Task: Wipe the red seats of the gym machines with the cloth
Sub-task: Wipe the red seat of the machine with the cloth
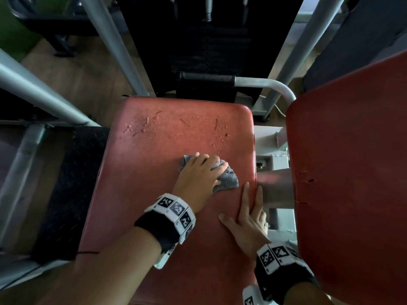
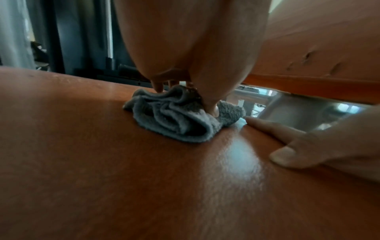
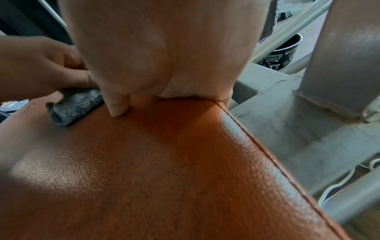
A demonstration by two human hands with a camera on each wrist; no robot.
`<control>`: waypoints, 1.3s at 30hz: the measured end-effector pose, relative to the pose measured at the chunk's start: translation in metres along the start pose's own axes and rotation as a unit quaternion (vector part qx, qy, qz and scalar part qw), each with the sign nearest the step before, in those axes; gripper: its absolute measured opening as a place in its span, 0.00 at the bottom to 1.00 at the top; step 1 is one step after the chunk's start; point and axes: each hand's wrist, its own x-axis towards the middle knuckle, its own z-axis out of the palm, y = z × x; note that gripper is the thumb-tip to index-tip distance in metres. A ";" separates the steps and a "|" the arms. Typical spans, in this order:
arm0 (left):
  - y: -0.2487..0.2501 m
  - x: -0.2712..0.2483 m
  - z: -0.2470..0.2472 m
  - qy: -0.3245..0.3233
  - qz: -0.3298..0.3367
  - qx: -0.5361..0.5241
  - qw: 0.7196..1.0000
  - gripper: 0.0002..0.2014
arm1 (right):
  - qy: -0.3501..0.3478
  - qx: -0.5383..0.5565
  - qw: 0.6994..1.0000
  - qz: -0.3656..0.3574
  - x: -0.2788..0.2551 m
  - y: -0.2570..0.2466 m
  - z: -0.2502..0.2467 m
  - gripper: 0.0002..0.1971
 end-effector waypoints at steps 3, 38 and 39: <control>-0.004 0.019 -0.002 -0.006 -0.033 0.018 0.999 0.25 | -0.003 0.008 1.000 -0.008 0.000 0.001 0.000 0.53; 0.000 0.066 -0.021 -0.113 -0.119 0.043 0.986 0.24 | -0.002 0.010 1.000 -0.010 -0.002 0.000 -0.001 0.52; 0.002 0.069 -0.021 -0.113 -0.135 0.045 0.983 0.24 | 0.000 0.011 1.000 -0.010 -0.002 0.000 -0.001 0.52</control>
